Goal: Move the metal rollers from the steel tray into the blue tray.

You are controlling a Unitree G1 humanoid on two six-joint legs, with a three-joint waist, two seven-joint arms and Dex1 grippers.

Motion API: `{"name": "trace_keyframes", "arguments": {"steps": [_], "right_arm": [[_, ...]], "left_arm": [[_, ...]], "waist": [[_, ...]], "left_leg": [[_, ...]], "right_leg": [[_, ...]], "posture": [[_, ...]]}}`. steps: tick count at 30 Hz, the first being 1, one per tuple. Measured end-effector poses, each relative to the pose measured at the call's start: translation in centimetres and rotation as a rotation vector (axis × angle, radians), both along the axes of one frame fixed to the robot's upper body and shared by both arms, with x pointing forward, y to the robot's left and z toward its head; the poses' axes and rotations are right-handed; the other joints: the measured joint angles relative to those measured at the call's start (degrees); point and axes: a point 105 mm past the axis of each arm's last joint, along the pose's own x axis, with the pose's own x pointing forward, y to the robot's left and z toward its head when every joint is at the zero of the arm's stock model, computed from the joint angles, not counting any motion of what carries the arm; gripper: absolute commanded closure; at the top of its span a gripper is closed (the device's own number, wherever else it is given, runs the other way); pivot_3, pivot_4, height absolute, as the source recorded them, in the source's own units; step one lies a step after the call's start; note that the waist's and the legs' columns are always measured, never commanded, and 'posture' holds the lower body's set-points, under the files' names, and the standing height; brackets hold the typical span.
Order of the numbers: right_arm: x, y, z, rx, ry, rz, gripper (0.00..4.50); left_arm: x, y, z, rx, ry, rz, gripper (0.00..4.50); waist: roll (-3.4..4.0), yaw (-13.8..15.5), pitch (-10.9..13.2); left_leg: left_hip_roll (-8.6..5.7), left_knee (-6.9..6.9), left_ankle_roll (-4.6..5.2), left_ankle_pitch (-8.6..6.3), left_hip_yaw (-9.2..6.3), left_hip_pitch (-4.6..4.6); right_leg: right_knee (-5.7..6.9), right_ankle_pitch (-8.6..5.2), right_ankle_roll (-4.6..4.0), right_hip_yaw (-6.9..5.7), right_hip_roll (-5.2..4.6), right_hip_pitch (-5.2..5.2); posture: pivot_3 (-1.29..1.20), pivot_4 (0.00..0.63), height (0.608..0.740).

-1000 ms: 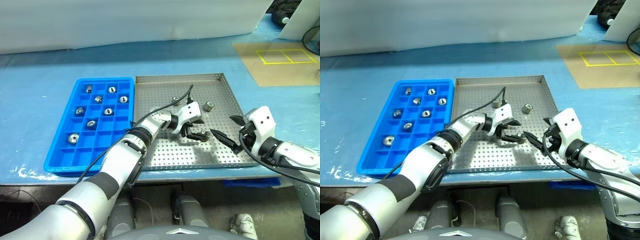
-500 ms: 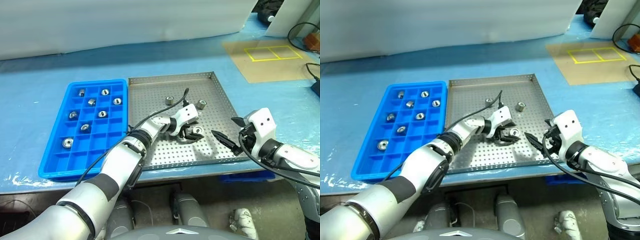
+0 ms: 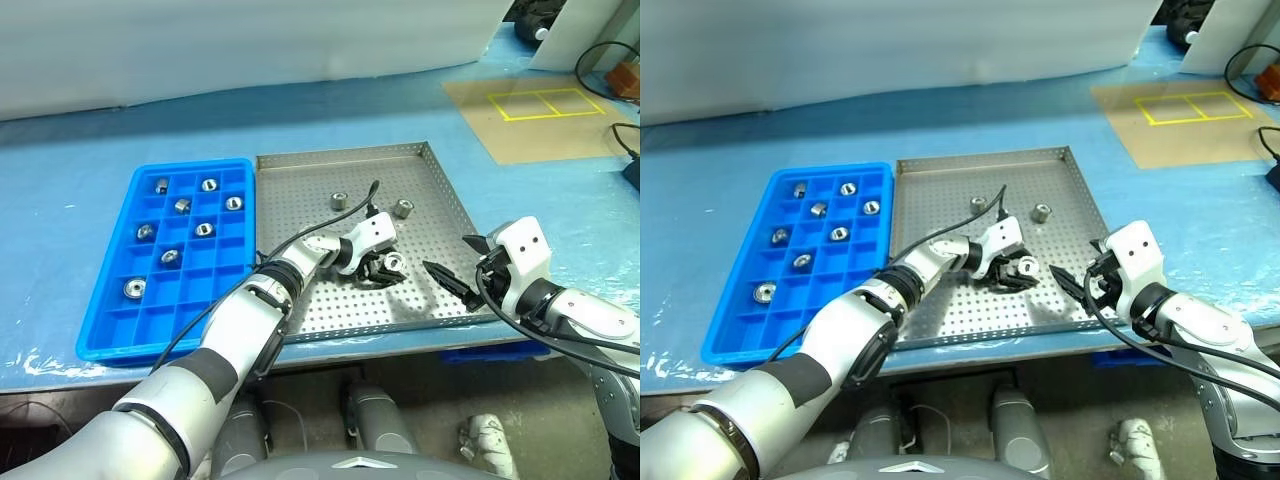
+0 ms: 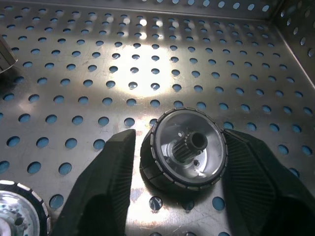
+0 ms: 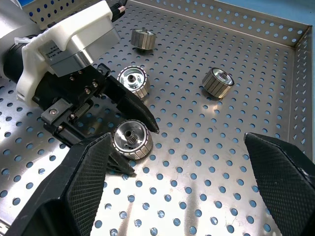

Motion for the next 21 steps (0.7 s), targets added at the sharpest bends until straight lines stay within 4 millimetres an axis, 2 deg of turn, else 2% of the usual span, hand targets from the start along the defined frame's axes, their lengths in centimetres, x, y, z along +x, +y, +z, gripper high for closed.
{"name": "trace_keyframes", "arguments": {"steps": [4,7,11,15,18,21], "right_arm": [[0.0,0.1,0.0,0.000,0.000,0.003,0.04],[0.2,0.3,0.1,0.001,-0.005,0.012,0.04],[0.5,0.9,0.4,0.003,-0.018,0.034,0.04],[0.9,1.4,0.4,0.009,-0.019,0.057,0.04],[1.3,1.9,0.5,0.014,-0.023,0.082,0.04],[2.0,2.5,0.7,0.024,-0.028,0.118,0.04]], "left_arm": [[0.2,0.0,0.0,-0.002,-0.007,0.013,2.23],[0.2,0.0,0.1,-0.009,-0.005,0.014,2.64],[0.3,0.2,0.4,-0.045,0.013,0.026,2.65],[-0.2,-0.1,1.7,-0.107,-0.001,-0.047,2.65],[-1.1,-0.1,3.6,-0.202,-0.032,-0.165,2.65],[-1.8,1.6,4.8,-0.258,-0.056,-0.261,2.65]], "waist": [[0.00,0.0,0.0],[0.00,0.0,0.0],[-0.01,0.0,0.0],[0.00,0.1,0.0],[0.00,0.2,0.0],[-0.02,0.2,0.0]], "left_leg": [[-0.18,0.01,0.23,-0.10,-0.03,-0.03],[-0.19,0.01,0.27,-0.12,-0.05,-0.03],[-0.18,0.01,0.27,-0.12,-0.05,-0.05],[-0.22,0.00,0.29,-0.12,-0.06,-0.17],[-0.22,-0.02,0.33,-0.14,-0.07,-0.18],[-0.18,-0.05,0.33,-0.14,-0.04,-0.15]], "right_leg": [[-0.04,-0.05,0.08,0.06,-0.16,0.01],[-0.06,-0.06,0.09,0.08,-0.18,0.01],[-0.05,-0.07,0.12,0.07,-0.18,-0.01],[-0.06,-0.07,0.12,0.07,-0.23,-0.11],[-0.05,-0.07,0.12,0.07,-0.25,-0.12],[0.03,-0.07,0.12,0.12,-0.25,-0.19]], "posture": [[-0.65,0.150,0.740],[-0.64,0.150,0.740],[-0.61,0.150,0.740],[-0.58,0.150,0.740],[-0.54,0.150,0.740],[-0.50,0.150,0.740]]}}
